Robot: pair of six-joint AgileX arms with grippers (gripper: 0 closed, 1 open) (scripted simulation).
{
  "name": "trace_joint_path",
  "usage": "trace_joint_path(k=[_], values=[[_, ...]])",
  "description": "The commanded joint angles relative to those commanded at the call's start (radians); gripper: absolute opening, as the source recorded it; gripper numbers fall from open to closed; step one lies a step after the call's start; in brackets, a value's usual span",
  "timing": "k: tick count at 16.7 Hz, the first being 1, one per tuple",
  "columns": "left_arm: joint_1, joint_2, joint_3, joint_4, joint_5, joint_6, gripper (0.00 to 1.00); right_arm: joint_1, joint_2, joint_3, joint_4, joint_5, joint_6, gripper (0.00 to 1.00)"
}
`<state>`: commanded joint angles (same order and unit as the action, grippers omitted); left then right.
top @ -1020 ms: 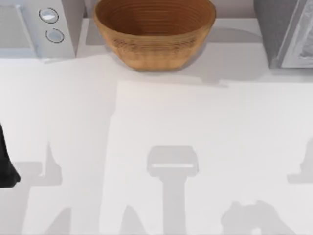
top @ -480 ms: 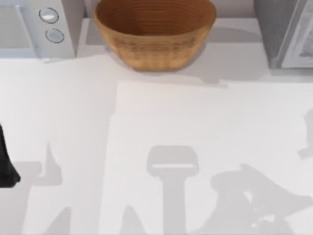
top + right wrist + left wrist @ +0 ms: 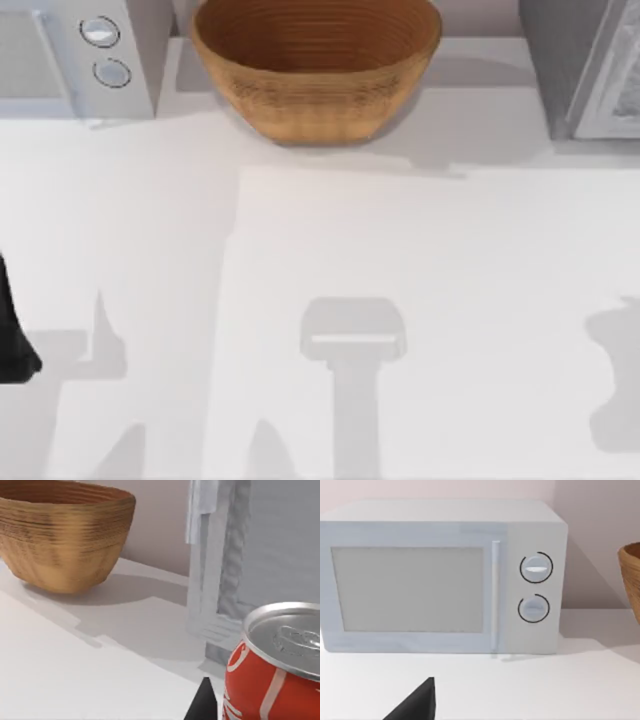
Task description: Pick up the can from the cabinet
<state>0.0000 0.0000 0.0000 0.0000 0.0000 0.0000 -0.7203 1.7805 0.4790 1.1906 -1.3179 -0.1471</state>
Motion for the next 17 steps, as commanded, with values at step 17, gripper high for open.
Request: trace_joint_path(k=[17], values=[[0.000, 0.000, 0.000, 0.000, 0.000, 0.000, 1.00, -0.162, 0.452, 0.141, 0.206, -0.263, -0.041, 0.00]])
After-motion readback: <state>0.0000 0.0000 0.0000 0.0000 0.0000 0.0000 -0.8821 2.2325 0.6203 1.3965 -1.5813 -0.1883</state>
